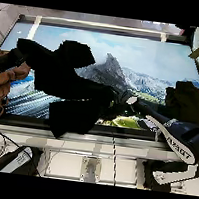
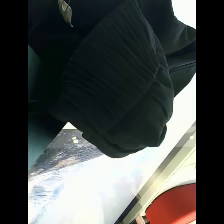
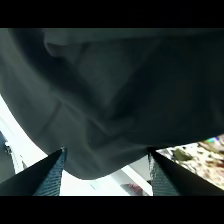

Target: Fold the clothes and pants, and hang the long-sleeved shirts on hangers.

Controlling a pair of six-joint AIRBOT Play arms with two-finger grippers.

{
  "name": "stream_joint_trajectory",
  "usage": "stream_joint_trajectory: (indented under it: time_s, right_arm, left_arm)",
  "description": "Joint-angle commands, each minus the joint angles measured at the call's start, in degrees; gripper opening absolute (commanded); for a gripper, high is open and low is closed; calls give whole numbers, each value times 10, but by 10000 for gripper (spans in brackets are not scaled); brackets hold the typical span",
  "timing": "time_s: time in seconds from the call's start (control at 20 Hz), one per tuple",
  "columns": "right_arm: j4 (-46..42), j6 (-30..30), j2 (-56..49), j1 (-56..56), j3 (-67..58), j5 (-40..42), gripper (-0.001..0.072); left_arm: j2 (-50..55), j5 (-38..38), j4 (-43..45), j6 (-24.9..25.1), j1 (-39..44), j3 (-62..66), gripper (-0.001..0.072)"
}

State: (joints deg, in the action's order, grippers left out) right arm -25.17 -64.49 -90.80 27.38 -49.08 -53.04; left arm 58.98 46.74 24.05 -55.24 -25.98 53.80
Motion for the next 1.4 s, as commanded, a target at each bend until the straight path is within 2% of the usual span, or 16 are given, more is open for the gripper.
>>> stream_joint_trajectory:
  time_s: [0.0,0.05,0.1,0.15,0.45,0.6,0.65,0.7,0.75,1.2,1.3,1.35]
  right_arm:
    - [-1,-10,-10,20,-2,5,545]
    - [-2,-15,-14,29,-2,8,536]
    - [-1,-15,-17,35,-2,12,466]
    - [-1,-14,-17,38,-2,15,438]
    - [-38,-15,31,-36,-26,-76,451]
    - [-87,-56,50,-59,-24,-68,451]
    - [-82,-63,47,-56,-19,-53,469]
    - [-72,-70,43,-48,-10,-38,556]
    - [-59,-69,37,-40,-2,-25,570]
    - [64,-51,-15,11,5,40,562]
    - [78,-51,-15,28,5,59,540]
    - [90,-51,-15,34,5,73,377]
  left_arm:
    - [0,0,0,0,-1,0,18]
    - [0,0,0,0,-1,0,18]
    - [0,0,0,0,-1,0,18]
    - [0,0,0,0,-1,0,18]
    - [0,0,0,0,-1,0,18]
    - [0,0,0,2,-1,0,18]
    - [0,0,0,2,-1,0,18]
    - [0,0,0,2,-1,0,18]
    - [0,0,0,2,-1,0,18]
    - [0,0,0,15,-1,0,18]
    - [0,0,0,17,-1,0,19]
    - [0,0,0,17,-1,0,18]
